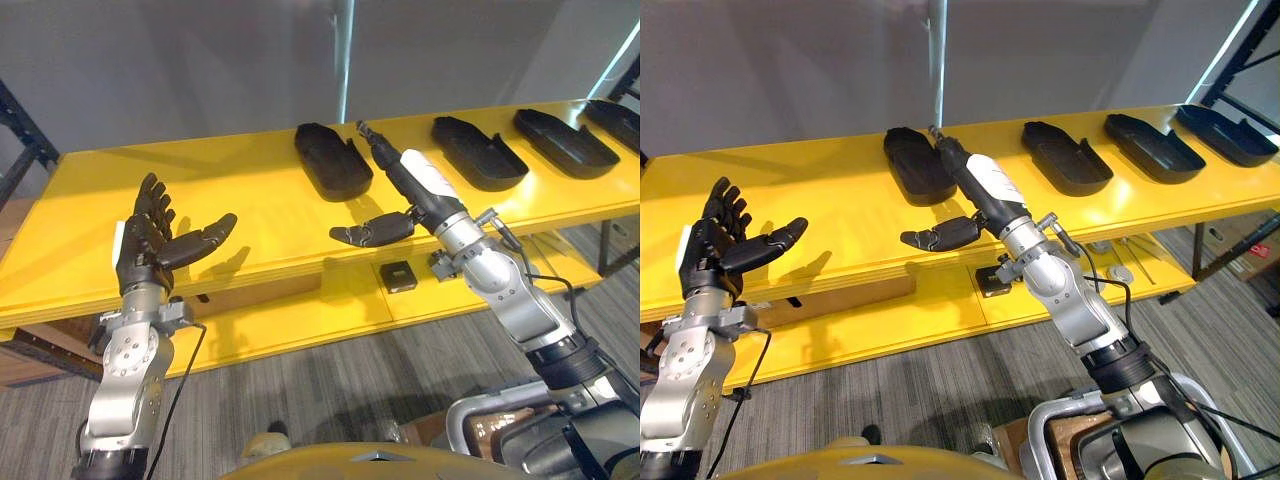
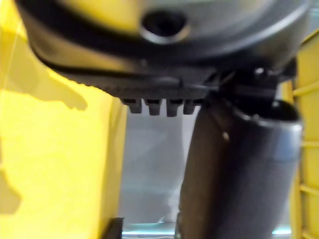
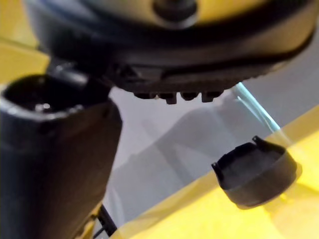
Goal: Walk over and take three plastic housings, then place them on the shelf
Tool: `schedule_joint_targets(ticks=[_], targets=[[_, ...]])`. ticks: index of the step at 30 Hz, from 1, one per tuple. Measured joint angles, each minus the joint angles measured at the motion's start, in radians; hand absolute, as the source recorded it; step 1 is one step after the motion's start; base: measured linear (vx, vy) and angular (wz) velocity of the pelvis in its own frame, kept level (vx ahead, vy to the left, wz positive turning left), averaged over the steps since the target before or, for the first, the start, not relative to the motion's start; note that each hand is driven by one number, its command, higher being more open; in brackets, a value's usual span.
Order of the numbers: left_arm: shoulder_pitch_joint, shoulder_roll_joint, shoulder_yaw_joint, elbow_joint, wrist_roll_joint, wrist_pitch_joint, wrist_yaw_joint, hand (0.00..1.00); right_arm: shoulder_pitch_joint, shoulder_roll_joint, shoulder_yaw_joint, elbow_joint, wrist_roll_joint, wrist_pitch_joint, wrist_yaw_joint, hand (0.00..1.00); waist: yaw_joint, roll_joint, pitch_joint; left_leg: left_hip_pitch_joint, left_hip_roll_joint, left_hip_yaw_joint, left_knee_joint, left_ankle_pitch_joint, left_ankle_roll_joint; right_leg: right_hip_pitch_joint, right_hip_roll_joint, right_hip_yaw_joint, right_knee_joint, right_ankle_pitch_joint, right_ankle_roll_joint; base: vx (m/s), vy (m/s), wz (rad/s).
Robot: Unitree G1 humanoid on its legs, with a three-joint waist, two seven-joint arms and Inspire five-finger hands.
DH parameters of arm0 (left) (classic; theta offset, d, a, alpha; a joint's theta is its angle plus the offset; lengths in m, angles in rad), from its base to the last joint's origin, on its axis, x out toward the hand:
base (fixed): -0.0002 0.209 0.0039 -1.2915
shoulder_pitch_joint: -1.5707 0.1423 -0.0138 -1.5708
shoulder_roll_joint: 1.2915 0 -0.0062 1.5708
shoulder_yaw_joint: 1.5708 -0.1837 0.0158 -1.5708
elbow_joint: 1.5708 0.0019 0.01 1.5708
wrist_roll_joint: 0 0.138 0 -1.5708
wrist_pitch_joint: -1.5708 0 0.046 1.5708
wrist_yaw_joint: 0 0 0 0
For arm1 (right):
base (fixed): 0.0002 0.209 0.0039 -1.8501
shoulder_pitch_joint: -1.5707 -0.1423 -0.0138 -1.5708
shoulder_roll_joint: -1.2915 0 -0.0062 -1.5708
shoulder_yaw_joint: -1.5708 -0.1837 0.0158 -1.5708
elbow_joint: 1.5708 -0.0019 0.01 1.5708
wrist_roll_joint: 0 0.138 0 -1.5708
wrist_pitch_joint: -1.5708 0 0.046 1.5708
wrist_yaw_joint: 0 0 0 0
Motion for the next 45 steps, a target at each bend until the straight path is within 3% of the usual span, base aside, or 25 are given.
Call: schedule_joint_targets(ticks=[4,12,22,32,40,45], targets=[[0.072,-0.046,-0.024,-0.035,0.0,-0.051,-0.089,1.0,-0.07,-0.009,0.067,0.076,-0.034,0.062,0.022,1.0,0.036,0.0,0.0,-0.002,-0.001,-0.017,-0.004,0.002,-0.001,0.007,0.001,-0.017,-0.002,-0.004,0.0,0.0,-0.003,0.11],[0.119,-0.075,-0.105,-0.035,-0.005,-0.052,-0.148,1.0,-0.184,0.001,0.163,0.297,-0.097,0.117,0.03,1.0,0.056,0.003,0.003,-0.004,-0.006,-0.041,-0.037,0.03,-0.001,0.006,-0.001,-0.045,-0.001,-0.005,0.0,-0.02,-0.003,0.1],[0.119,-0.117,-0.137,-0.035,-0.031,-0.052,-0.149,1.0,-0.323,0.036,0.187,0.479,-0.156,0.127,-0.024,1.0,0.073,0.014,0.021,-0.012,-0.004,-0.043,-0.037,0.031,-0.002,-0.002,0.001,-0.048,0.0,-0.006,-0.002,0.0,0.0,0.0],[0.116,-0.124,-0.199,0.017,-0.034,-0.039,-0.157,1.0,-0.423,0.111,0.197,0.589,-0.144,0.1,-0.055,1.0,0.072,0.021,0.031,-0.015,-0.005,-0.045,-0.037,0.032,-0.002,-0.005,0.0,-0.05,-0.001,-0.006,-0.002,0.0,0.0,0.0],[0.112,-0.121,-0.225,0.091,-0.077,-0.02,-0.169,1.0,-0.463,0.128,0.226,0.649,-0.075,0.11,0.049,1.0,0.084,0.029,0.048,-0.013,0.003,-0.055,-0.037,0.035,-0.004,0.006,0.009,-0.059,-0.007,-0.006,-0.003,-0.01,-0.002,0.03],[0.11,-0.12,-0.239,0.094,-0.111,-0.019,-0.177,1.0,-0.487,0.144,0.227,0.682,-0.077,0.193,0.144,1.0,0.087,0.029,0.048,-0.013,0.006,-0.055,-0.037,0.036,-0.005,0.006,0.011,-0.058,-0.007,-0.006,-0.003,0.0,0.0,0.0]])
